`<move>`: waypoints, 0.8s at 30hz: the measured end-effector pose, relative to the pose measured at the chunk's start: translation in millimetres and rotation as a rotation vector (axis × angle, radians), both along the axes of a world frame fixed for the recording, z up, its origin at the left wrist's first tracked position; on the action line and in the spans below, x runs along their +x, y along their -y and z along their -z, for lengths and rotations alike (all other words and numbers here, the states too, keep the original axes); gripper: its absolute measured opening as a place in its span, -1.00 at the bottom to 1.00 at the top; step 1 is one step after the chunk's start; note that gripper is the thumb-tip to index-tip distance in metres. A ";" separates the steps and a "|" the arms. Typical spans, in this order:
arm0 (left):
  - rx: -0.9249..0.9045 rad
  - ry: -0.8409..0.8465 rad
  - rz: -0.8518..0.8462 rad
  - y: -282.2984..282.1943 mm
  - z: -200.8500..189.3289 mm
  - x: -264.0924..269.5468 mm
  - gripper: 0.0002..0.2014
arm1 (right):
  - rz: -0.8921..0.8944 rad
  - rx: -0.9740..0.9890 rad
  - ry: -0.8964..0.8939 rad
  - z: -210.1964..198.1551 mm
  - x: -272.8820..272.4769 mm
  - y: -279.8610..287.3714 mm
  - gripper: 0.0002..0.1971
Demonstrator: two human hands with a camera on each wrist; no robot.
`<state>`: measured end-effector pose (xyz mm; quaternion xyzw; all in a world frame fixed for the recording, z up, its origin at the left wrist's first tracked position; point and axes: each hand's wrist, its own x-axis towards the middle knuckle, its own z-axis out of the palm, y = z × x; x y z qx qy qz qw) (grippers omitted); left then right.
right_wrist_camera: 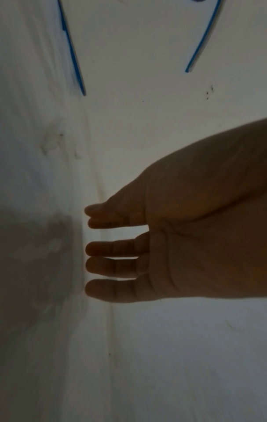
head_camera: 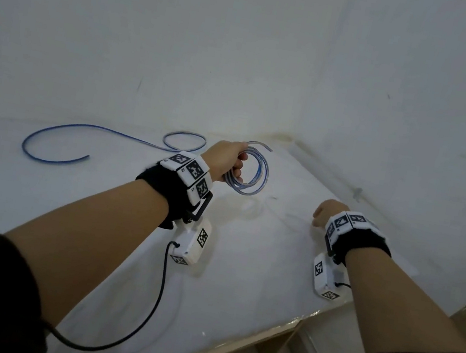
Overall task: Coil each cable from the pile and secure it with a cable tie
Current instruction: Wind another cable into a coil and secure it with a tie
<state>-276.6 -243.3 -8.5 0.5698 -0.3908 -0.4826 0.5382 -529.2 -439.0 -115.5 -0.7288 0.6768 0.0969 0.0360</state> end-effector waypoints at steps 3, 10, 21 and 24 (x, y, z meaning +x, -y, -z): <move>-0.002 0.019 0.002 4.3 0.0 0.5 -0.68 | -0.008 0.065 -0.031 -37.1 21.7 -73.0 -0.78; -0.010 0.035 -0.010 3.5 -1.8 10.1 -0.62 | 0.084 -0.021 0.301 -52.4 32.2 -102.6 -0.72; -0.081 0.165 -0.191 -29.5 -8.1 65.0 -0.61 | -0.045 -0.021 1.354 -112.4 139.3 -143.6 -0.72; -0.104 0.202 -0.289 -47.1 -9.0 99.6 -0.62 | -0.203 0.145 1.651 -128.1 191.2 -174.8 -0.78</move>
